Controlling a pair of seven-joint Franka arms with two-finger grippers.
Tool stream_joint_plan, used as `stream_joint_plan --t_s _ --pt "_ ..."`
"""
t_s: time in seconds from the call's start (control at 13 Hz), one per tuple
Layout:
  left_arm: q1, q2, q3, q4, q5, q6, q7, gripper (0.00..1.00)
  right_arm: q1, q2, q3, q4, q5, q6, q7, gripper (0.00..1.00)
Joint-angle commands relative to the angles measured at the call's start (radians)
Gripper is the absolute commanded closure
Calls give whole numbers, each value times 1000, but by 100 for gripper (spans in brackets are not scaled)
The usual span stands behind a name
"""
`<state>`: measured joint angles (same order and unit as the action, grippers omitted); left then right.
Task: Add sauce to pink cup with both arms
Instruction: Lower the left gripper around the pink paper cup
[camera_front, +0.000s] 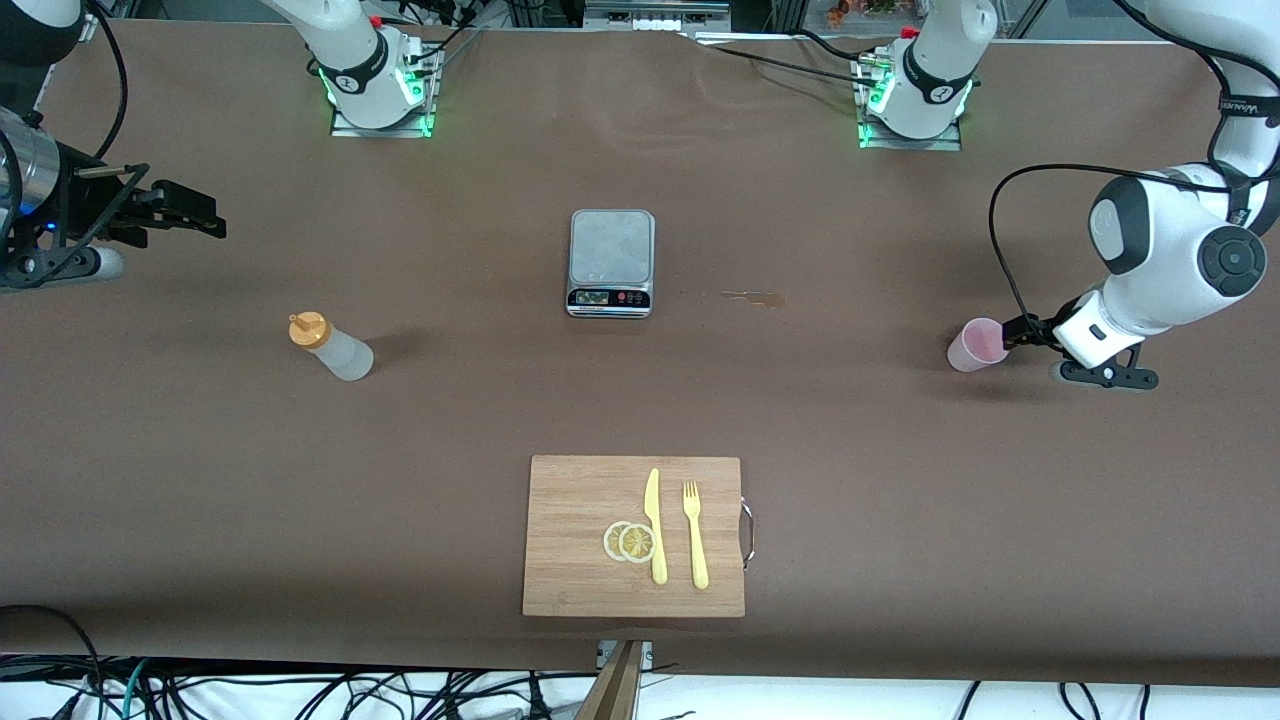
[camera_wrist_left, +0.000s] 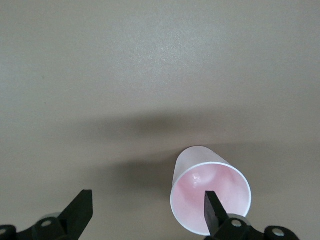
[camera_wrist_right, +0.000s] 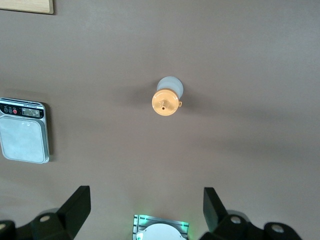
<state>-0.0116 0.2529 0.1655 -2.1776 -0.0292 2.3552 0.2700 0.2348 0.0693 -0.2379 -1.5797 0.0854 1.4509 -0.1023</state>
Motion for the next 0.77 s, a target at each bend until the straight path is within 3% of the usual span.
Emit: stream_joint_plan --t_s 0.0,0.69 --pt "-2 2 3 -36 8 55 6 2 -8 0 -3 6 19 -6 -20 0" --pt "-17 12 3 -79 -24 69 5 3 -6 0 -3 6 19 -7 -20 0"
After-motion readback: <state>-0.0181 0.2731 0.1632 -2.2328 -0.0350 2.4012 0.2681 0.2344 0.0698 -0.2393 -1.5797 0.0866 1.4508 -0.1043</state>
